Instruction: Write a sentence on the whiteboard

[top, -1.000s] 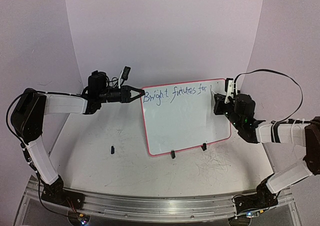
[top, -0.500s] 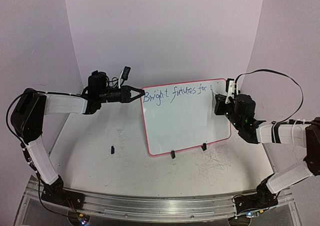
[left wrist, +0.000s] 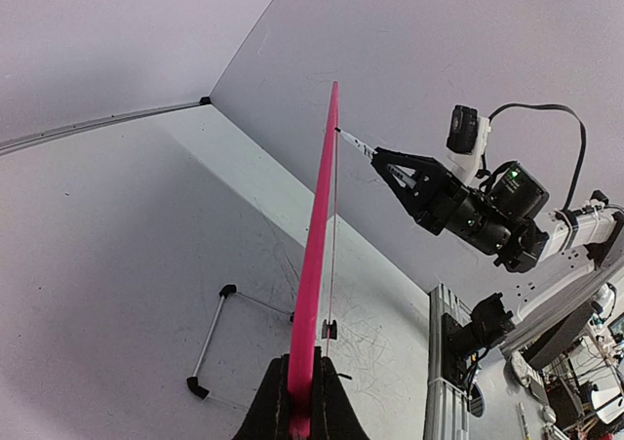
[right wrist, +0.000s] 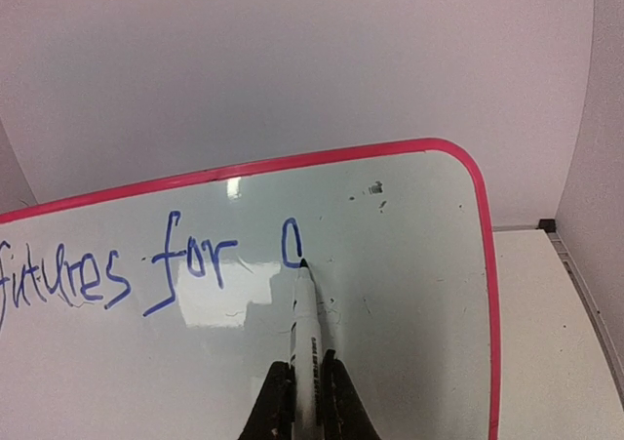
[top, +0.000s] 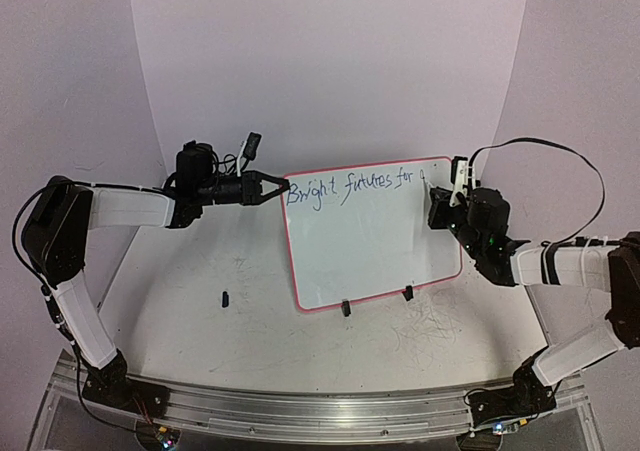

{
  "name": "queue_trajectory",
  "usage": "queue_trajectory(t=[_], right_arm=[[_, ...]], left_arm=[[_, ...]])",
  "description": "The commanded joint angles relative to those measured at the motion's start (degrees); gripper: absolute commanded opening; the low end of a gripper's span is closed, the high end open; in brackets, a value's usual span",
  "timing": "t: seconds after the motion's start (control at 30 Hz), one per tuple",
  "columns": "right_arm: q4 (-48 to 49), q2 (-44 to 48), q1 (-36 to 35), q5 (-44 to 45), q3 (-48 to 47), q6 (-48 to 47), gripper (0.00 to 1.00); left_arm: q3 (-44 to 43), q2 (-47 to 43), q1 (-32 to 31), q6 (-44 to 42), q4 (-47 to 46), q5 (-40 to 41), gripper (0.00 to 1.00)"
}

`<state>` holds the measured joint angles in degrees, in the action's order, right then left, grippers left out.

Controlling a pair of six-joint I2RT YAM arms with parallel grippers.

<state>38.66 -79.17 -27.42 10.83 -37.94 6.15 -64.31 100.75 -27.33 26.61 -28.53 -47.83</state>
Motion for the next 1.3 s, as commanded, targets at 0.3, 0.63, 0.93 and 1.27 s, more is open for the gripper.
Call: queue_trajectory(t=[0.3,0.63,0.93,1.27], right_arm=[[2.08,-2.42,-0.3,0.37,-3.63,-0.44,0.0],[-0.29,0.38,-0.29,-0.04,-0.58,1.18,0.0],[-0.68,0.76,-0.29,0.06,0.05,1.43,0.0],[-2.78,2.92,-0.28,1.95,0.03,1.77,0.0]], left_arm=[[1.46,-0.03,-2.64,-3.58,5.42,-2.18,0.0],[1.39,-0.13,-2.65,-3.5,5.42,-2.21,0.0],[1.47,-0.11,-2.64,-3.5,5.41,-2.18,0.0],[1.38,0.06,-2.66,-3.5,5.42,-2.23,0.0]])
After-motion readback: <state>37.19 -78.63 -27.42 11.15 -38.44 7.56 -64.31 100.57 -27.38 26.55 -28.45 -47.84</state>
